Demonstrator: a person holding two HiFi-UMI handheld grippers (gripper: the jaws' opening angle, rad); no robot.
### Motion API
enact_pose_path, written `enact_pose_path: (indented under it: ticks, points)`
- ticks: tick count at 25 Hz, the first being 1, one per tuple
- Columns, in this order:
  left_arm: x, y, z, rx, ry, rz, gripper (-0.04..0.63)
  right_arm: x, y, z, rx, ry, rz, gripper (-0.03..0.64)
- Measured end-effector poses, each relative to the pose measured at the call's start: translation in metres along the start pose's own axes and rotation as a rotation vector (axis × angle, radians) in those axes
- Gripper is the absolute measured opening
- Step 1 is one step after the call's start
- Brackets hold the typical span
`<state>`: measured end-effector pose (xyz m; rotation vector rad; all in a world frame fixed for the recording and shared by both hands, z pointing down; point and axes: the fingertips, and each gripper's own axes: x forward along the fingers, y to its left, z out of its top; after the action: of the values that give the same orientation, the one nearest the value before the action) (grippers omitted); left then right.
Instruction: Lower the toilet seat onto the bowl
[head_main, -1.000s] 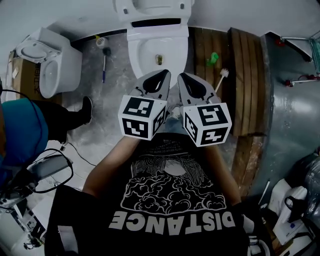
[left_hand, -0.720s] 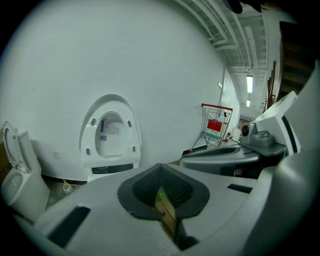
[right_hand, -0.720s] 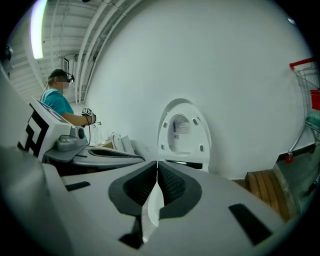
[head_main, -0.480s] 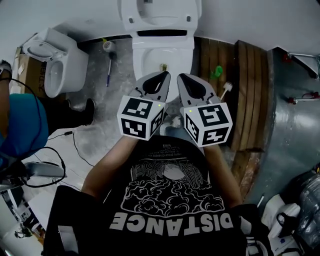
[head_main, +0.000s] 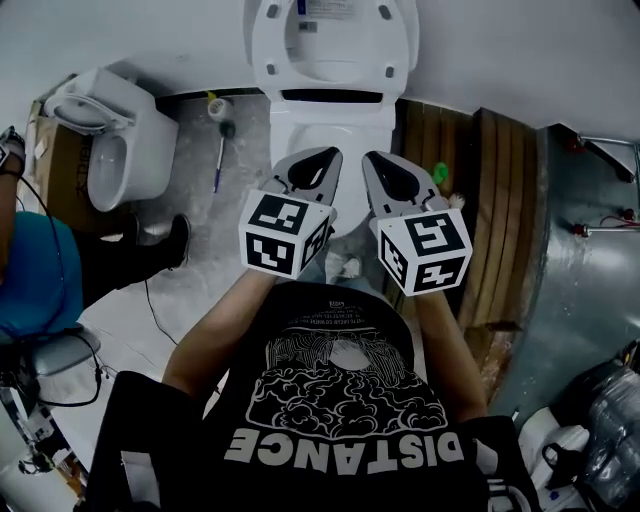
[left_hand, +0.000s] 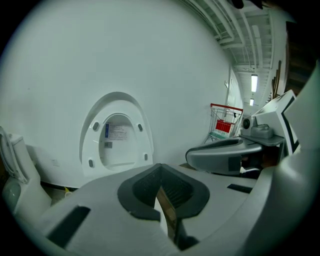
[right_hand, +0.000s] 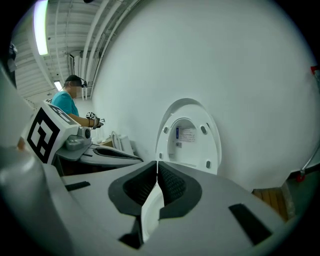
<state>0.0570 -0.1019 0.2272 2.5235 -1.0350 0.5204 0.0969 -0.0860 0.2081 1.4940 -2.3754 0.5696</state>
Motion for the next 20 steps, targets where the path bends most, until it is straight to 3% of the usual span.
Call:
enact_pose_path:
  ticks: [7,20]
  points:
    - [0.04,0.061,0.039,0.038,-0.005,-0.026,0.012,0.062,-0.03,0.041,-0.052,0.003,-0.042,0.02]
    - [0.096,0.153,0.102,0.192,0.025,-0.103,0.014,0.148,-0.071,0.1,-0.197,0.069,-0.105,0.021]
